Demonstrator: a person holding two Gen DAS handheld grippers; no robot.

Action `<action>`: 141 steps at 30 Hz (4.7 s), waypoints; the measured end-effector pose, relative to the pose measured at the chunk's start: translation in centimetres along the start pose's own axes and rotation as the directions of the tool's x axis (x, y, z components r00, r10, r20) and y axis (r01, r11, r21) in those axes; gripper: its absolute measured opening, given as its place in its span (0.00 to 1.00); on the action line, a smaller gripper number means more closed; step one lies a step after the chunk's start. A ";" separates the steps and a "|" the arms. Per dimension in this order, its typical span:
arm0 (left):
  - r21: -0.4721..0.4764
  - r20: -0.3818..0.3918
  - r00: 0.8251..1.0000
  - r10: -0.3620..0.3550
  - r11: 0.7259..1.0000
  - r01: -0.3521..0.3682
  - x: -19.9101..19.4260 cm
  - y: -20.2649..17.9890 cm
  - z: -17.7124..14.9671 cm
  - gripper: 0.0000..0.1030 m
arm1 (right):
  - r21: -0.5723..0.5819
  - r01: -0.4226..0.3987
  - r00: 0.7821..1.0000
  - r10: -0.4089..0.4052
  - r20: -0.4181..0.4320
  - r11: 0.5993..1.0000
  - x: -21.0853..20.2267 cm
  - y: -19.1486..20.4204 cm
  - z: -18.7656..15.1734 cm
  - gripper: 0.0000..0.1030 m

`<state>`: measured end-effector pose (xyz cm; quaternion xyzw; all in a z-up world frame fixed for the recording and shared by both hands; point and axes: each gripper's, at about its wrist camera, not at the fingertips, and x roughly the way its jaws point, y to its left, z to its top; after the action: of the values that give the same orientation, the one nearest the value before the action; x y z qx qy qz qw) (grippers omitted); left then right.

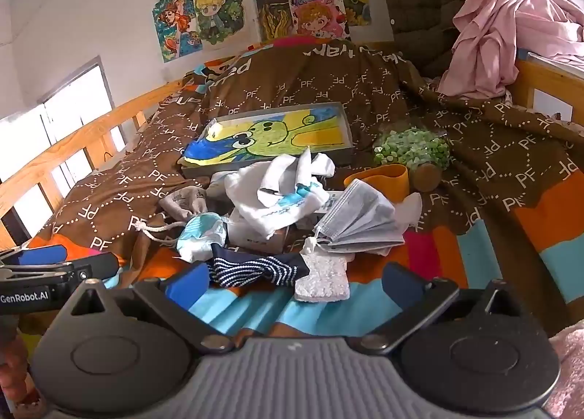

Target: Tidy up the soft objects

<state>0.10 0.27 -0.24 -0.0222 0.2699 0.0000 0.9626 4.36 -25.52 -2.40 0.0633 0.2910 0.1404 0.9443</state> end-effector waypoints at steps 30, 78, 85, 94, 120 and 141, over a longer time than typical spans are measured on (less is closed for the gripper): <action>-0.025 -0.031 0.999 0.014 1.000 -0.015 0.4 0.4 -0.1 0.99 | 0.008 -0.007 1.000 0.007 0.000 1.000 -0.1 0.1 0.0 1.00; -0.031 -0.037 0.999 0.016 0.999 -0.017 0.5 0.6 -0.3 0.99 | 0.013 -0.011 1.000 0.011 -0.002 1.000 -0.2 -0.1 0.1 1.00; 0.015 -0.034 0.999 -0.014 1.000 0.015 0.7 0.1 -0.7 0.99 | 0.071 0.011 1.000 -0.011 -0.004 0.997 0.1 -0.6 0.0 1.00; 0.132 -0.062 0.990 -0.125 0.982 0.132 2.3 -1.4 -0.4 0.99 | 0.177 0.028 0.998 -0.017 -0.068 0.984 2.5 -4.0 1.3 1.00; 0.411 -0.356 0.861 -0.364 0.766 0.494 15.2 -5.0 -0.2 0.82 | -0.036 -0.160 0.894 0.129 -0.429 0.986 13.0 -4.7 2.4 0.95; 0.416 -0.416 0.841 -0.347 0.750 0.515 15.3 -6.1 -0.1 0.10 | -0.126 -0.169 0.888 0.095 -0.450 0.978 13.5 -3.3 1.6 0.57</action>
<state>13.15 -6.00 -8.03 0.1720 0.3958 -0.3003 0.8506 16.76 -24.65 -8.95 -0.0273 0.4800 0.2382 0.8439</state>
